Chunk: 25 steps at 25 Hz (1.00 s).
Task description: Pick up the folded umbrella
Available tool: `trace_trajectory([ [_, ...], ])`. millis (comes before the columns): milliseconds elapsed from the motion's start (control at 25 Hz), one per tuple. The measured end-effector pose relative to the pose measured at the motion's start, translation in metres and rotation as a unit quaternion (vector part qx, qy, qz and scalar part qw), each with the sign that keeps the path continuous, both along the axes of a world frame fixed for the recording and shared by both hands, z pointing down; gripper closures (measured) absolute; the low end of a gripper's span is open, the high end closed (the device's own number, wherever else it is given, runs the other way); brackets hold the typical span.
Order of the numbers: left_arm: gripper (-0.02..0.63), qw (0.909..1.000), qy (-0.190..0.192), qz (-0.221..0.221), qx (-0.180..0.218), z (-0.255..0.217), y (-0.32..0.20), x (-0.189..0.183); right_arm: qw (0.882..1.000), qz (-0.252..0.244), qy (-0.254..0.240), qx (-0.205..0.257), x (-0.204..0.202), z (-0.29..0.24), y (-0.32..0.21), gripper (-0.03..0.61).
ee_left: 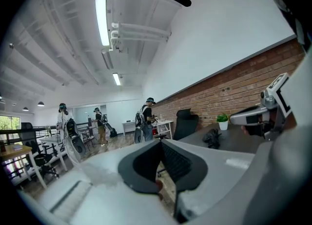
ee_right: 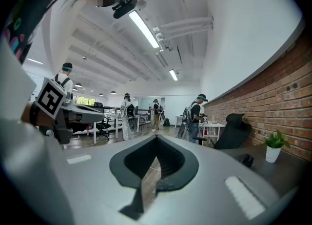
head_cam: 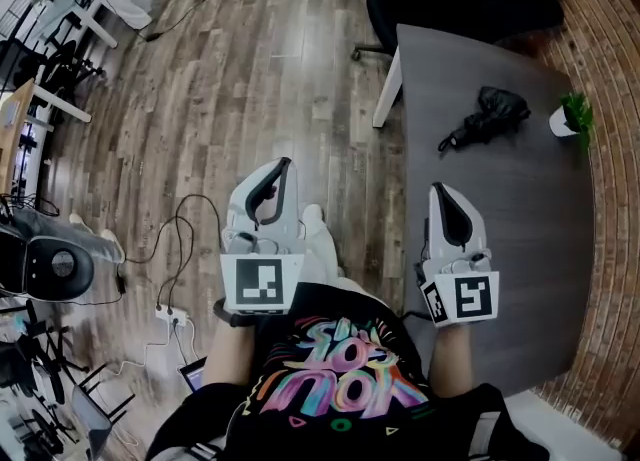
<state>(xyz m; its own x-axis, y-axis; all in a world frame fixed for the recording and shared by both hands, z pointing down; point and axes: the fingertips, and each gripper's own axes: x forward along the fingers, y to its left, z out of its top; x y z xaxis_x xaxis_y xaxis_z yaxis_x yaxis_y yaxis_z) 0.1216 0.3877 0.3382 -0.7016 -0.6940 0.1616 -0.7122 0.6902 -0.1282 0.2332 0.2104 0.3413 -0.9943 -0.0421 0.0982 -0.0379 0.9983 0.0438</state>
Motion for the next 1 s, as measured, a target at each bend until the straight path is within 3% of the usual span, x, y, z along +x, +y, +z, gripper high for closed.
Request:
trace_trajectory([
  [560, 0.612, 0.9995, 0.012, 0.026, 0.016, -0.002, -0.045, -0.177, 0.999, 0.038, 0.026, 0.017, -0.159, 0.000, -0.049, 0.577],
  [760, 0.612, 0.9988, 0.006, 0.048, -0.003, 0.003, -0.066, -0.223, 0.997, 0.069, 0.034, 0.014, -0.192, 0.005, -0.071, 0.577],
  [1000, 0.612, 0.9976, 0.016, 0.067, 0.005, 0.012, -0.085, -0.256, 0.994, 0.097, 0.049, 0.014, -0.213, 0.016, -0.085, 0.575],
])
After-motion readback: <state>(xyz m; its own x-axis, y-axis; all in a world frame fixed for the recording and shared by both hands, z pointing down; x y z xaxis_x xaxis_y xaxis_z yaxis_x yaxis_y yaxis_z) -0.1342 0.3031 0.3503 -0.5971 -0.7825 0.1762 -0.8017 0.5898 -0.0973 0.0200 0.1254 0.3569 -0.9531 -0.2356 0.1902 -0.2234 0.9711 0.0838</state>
